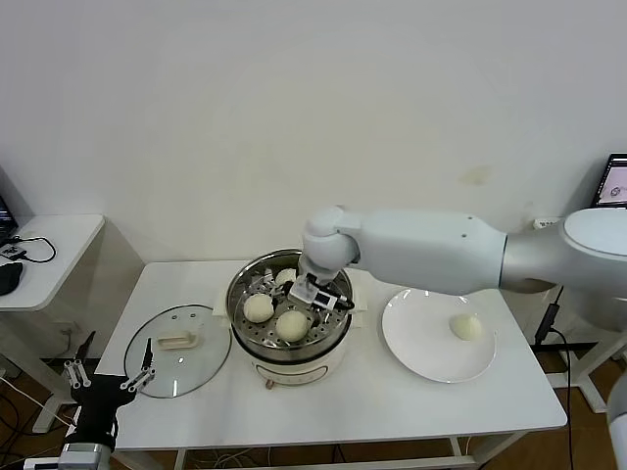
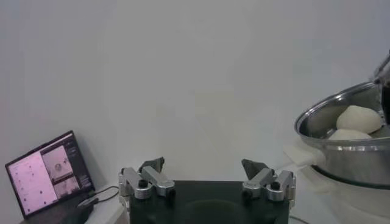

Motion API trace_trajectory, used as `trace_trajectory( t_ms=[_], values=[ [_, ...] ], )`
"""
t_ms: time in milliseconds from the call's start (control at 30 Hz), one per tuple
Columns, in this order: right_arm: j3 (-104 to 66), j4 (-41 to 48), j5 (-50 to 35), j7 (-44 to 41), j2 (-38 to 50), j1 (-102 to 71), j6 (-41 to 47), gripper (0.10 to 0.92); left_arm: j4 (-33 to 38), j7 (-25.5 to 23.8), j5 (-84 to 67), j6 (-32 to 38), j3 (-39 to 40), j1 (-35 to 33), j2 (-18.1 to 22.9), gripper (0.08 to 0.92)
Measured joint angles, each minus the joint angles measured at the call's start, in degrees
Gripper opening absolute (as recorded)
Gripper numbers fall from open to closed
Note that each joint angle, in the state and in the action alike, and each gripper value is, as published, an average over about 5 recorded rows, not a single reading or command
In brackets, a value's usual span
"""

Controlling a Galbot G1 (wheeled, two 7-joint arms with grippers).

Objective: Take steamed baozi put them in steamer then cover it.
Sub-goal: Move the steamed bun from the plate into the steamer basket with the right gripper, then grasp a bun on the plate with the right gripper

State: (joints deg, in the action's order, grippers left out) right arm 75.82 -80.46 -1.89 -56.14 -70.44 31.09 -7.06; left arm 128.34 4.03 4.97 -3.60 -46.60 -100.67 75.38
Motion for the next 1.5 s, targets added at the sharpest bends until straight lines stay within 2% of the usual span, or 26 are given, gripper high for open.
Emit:
trace_trajectory(
  t_ms=[367,700,1000,1233,1500],
  values=[
    [-5.0,-2.6,-3.8,-1.6,8.0,1.9,5.9,0.823,-0.1,-0.1,-0.2,-0.1,0.1,0.7,-1.2,0.823],
    [-9.9,-5.4,-5.4,-3.3,22.9,-0.1,15.1,0.823,-0.2,-0.2,-0.1,-0.4,1.6,1.8,-2.2,0.823],
    [-15.8,-4.3,-1.7,-4.0,34.9,-7.9,19.2,0.823,-0.1,-0.3,0.5,-0.4,3.0,1.5,-2.4,0.823],
    [-24.1,-0.9,2.5,-4.9,38.5,-18.2,19.8,0.823,0.3,-0.3,0.8,-0.5,3.0,1.0,-2.3,0.823],
    [-33.6,5.2,7.8,-5.7,38.1,-28.7,19.2,0.823,0.5,-0.4,0.9,-0.7,2.2,0.3,-1.9,0.823]
  ],
)
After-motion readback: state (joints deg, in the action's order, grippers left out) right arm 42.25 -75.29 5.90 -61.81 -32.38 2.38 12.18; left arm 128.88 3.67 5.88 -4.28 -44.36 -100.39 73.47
